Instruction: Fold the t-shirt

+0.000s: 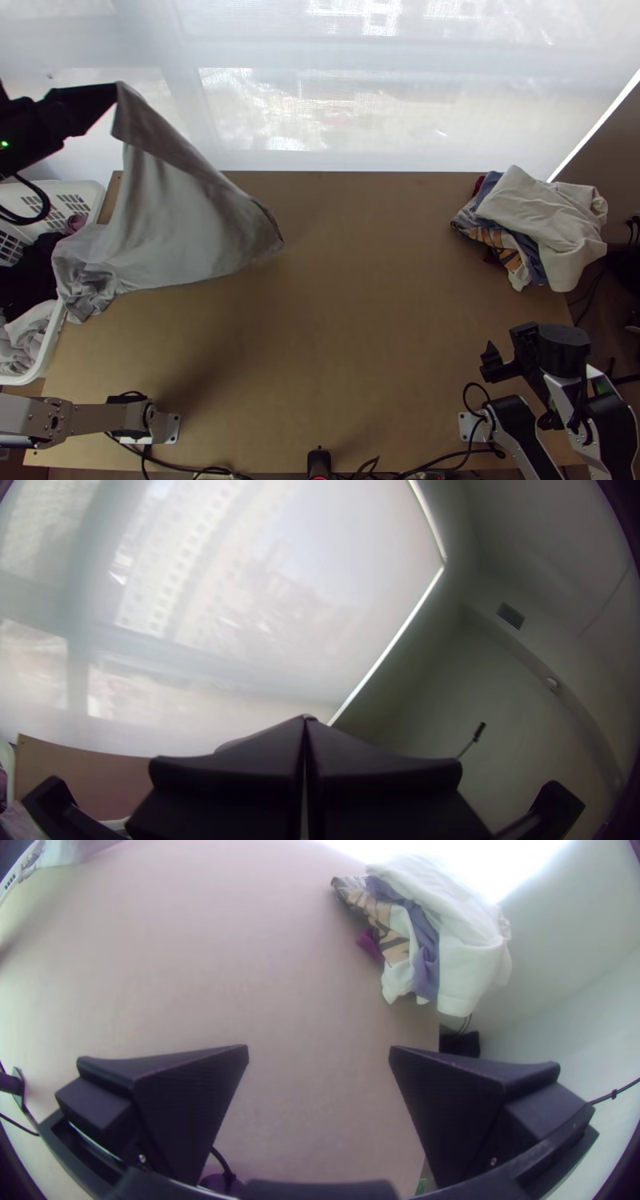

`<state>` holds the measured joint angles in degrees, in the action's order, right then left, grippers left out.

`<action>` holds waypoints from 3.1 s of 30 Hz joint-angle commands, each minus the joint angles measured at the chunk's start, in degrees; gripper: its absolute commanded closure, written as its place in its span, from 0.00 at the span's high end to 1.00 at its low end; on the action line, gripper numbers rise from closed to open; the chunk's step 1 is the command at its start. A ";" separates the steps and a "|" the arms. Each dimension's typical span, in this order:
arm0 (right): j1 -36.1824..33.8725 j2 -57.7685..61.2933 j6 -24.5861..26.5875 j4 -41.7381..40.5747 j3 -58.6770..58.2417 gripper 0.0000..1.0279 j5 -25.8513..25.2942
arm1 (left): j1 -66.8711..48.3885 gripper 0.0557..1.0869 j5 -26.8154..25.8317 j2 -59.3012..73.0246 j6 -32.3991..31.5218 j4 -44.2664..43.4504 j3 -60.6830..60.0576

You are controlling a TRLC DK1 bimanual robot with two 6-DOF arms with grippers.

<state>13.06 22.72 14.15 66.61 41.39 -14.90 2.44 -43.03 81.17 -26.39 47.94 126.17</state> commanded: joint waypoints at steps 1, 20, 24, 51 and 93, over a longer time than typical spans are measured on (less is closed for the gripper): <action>-0.67 -1.36 -0.44 -0.08 -1.04 0.96 0.04 | -18.70 0.03 -0.92 2.51 -4.02 0.57 -1.98; -4.27 -1.01 1.40 -2.10 -0.25 0.96 -0.13 | -52.45 0.03 6.29 23.16 3.80 4.00 4.26; -5.59 -1.01 1.40 -2.01 -0.08 0.96 -0.13 | -58.86 0.03 7.61 26.50 4.24 1.72 4.61; -3.13 -0.75 2.99 -4.65 0.71 0.96 -0.31 | -53.24 0.83 19.91 9.63 20.15 16.92 -6.02; 18.23 36.17 3.78 -15.28 25.06 0.96 1.71 | -1.38 0.82 42.50 10.24 38.26 -20.26 -64.38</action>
<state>30.35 57.14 17.28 52.66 66.61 -13.08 0.78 -2.28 82.48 12.27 31.42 59.75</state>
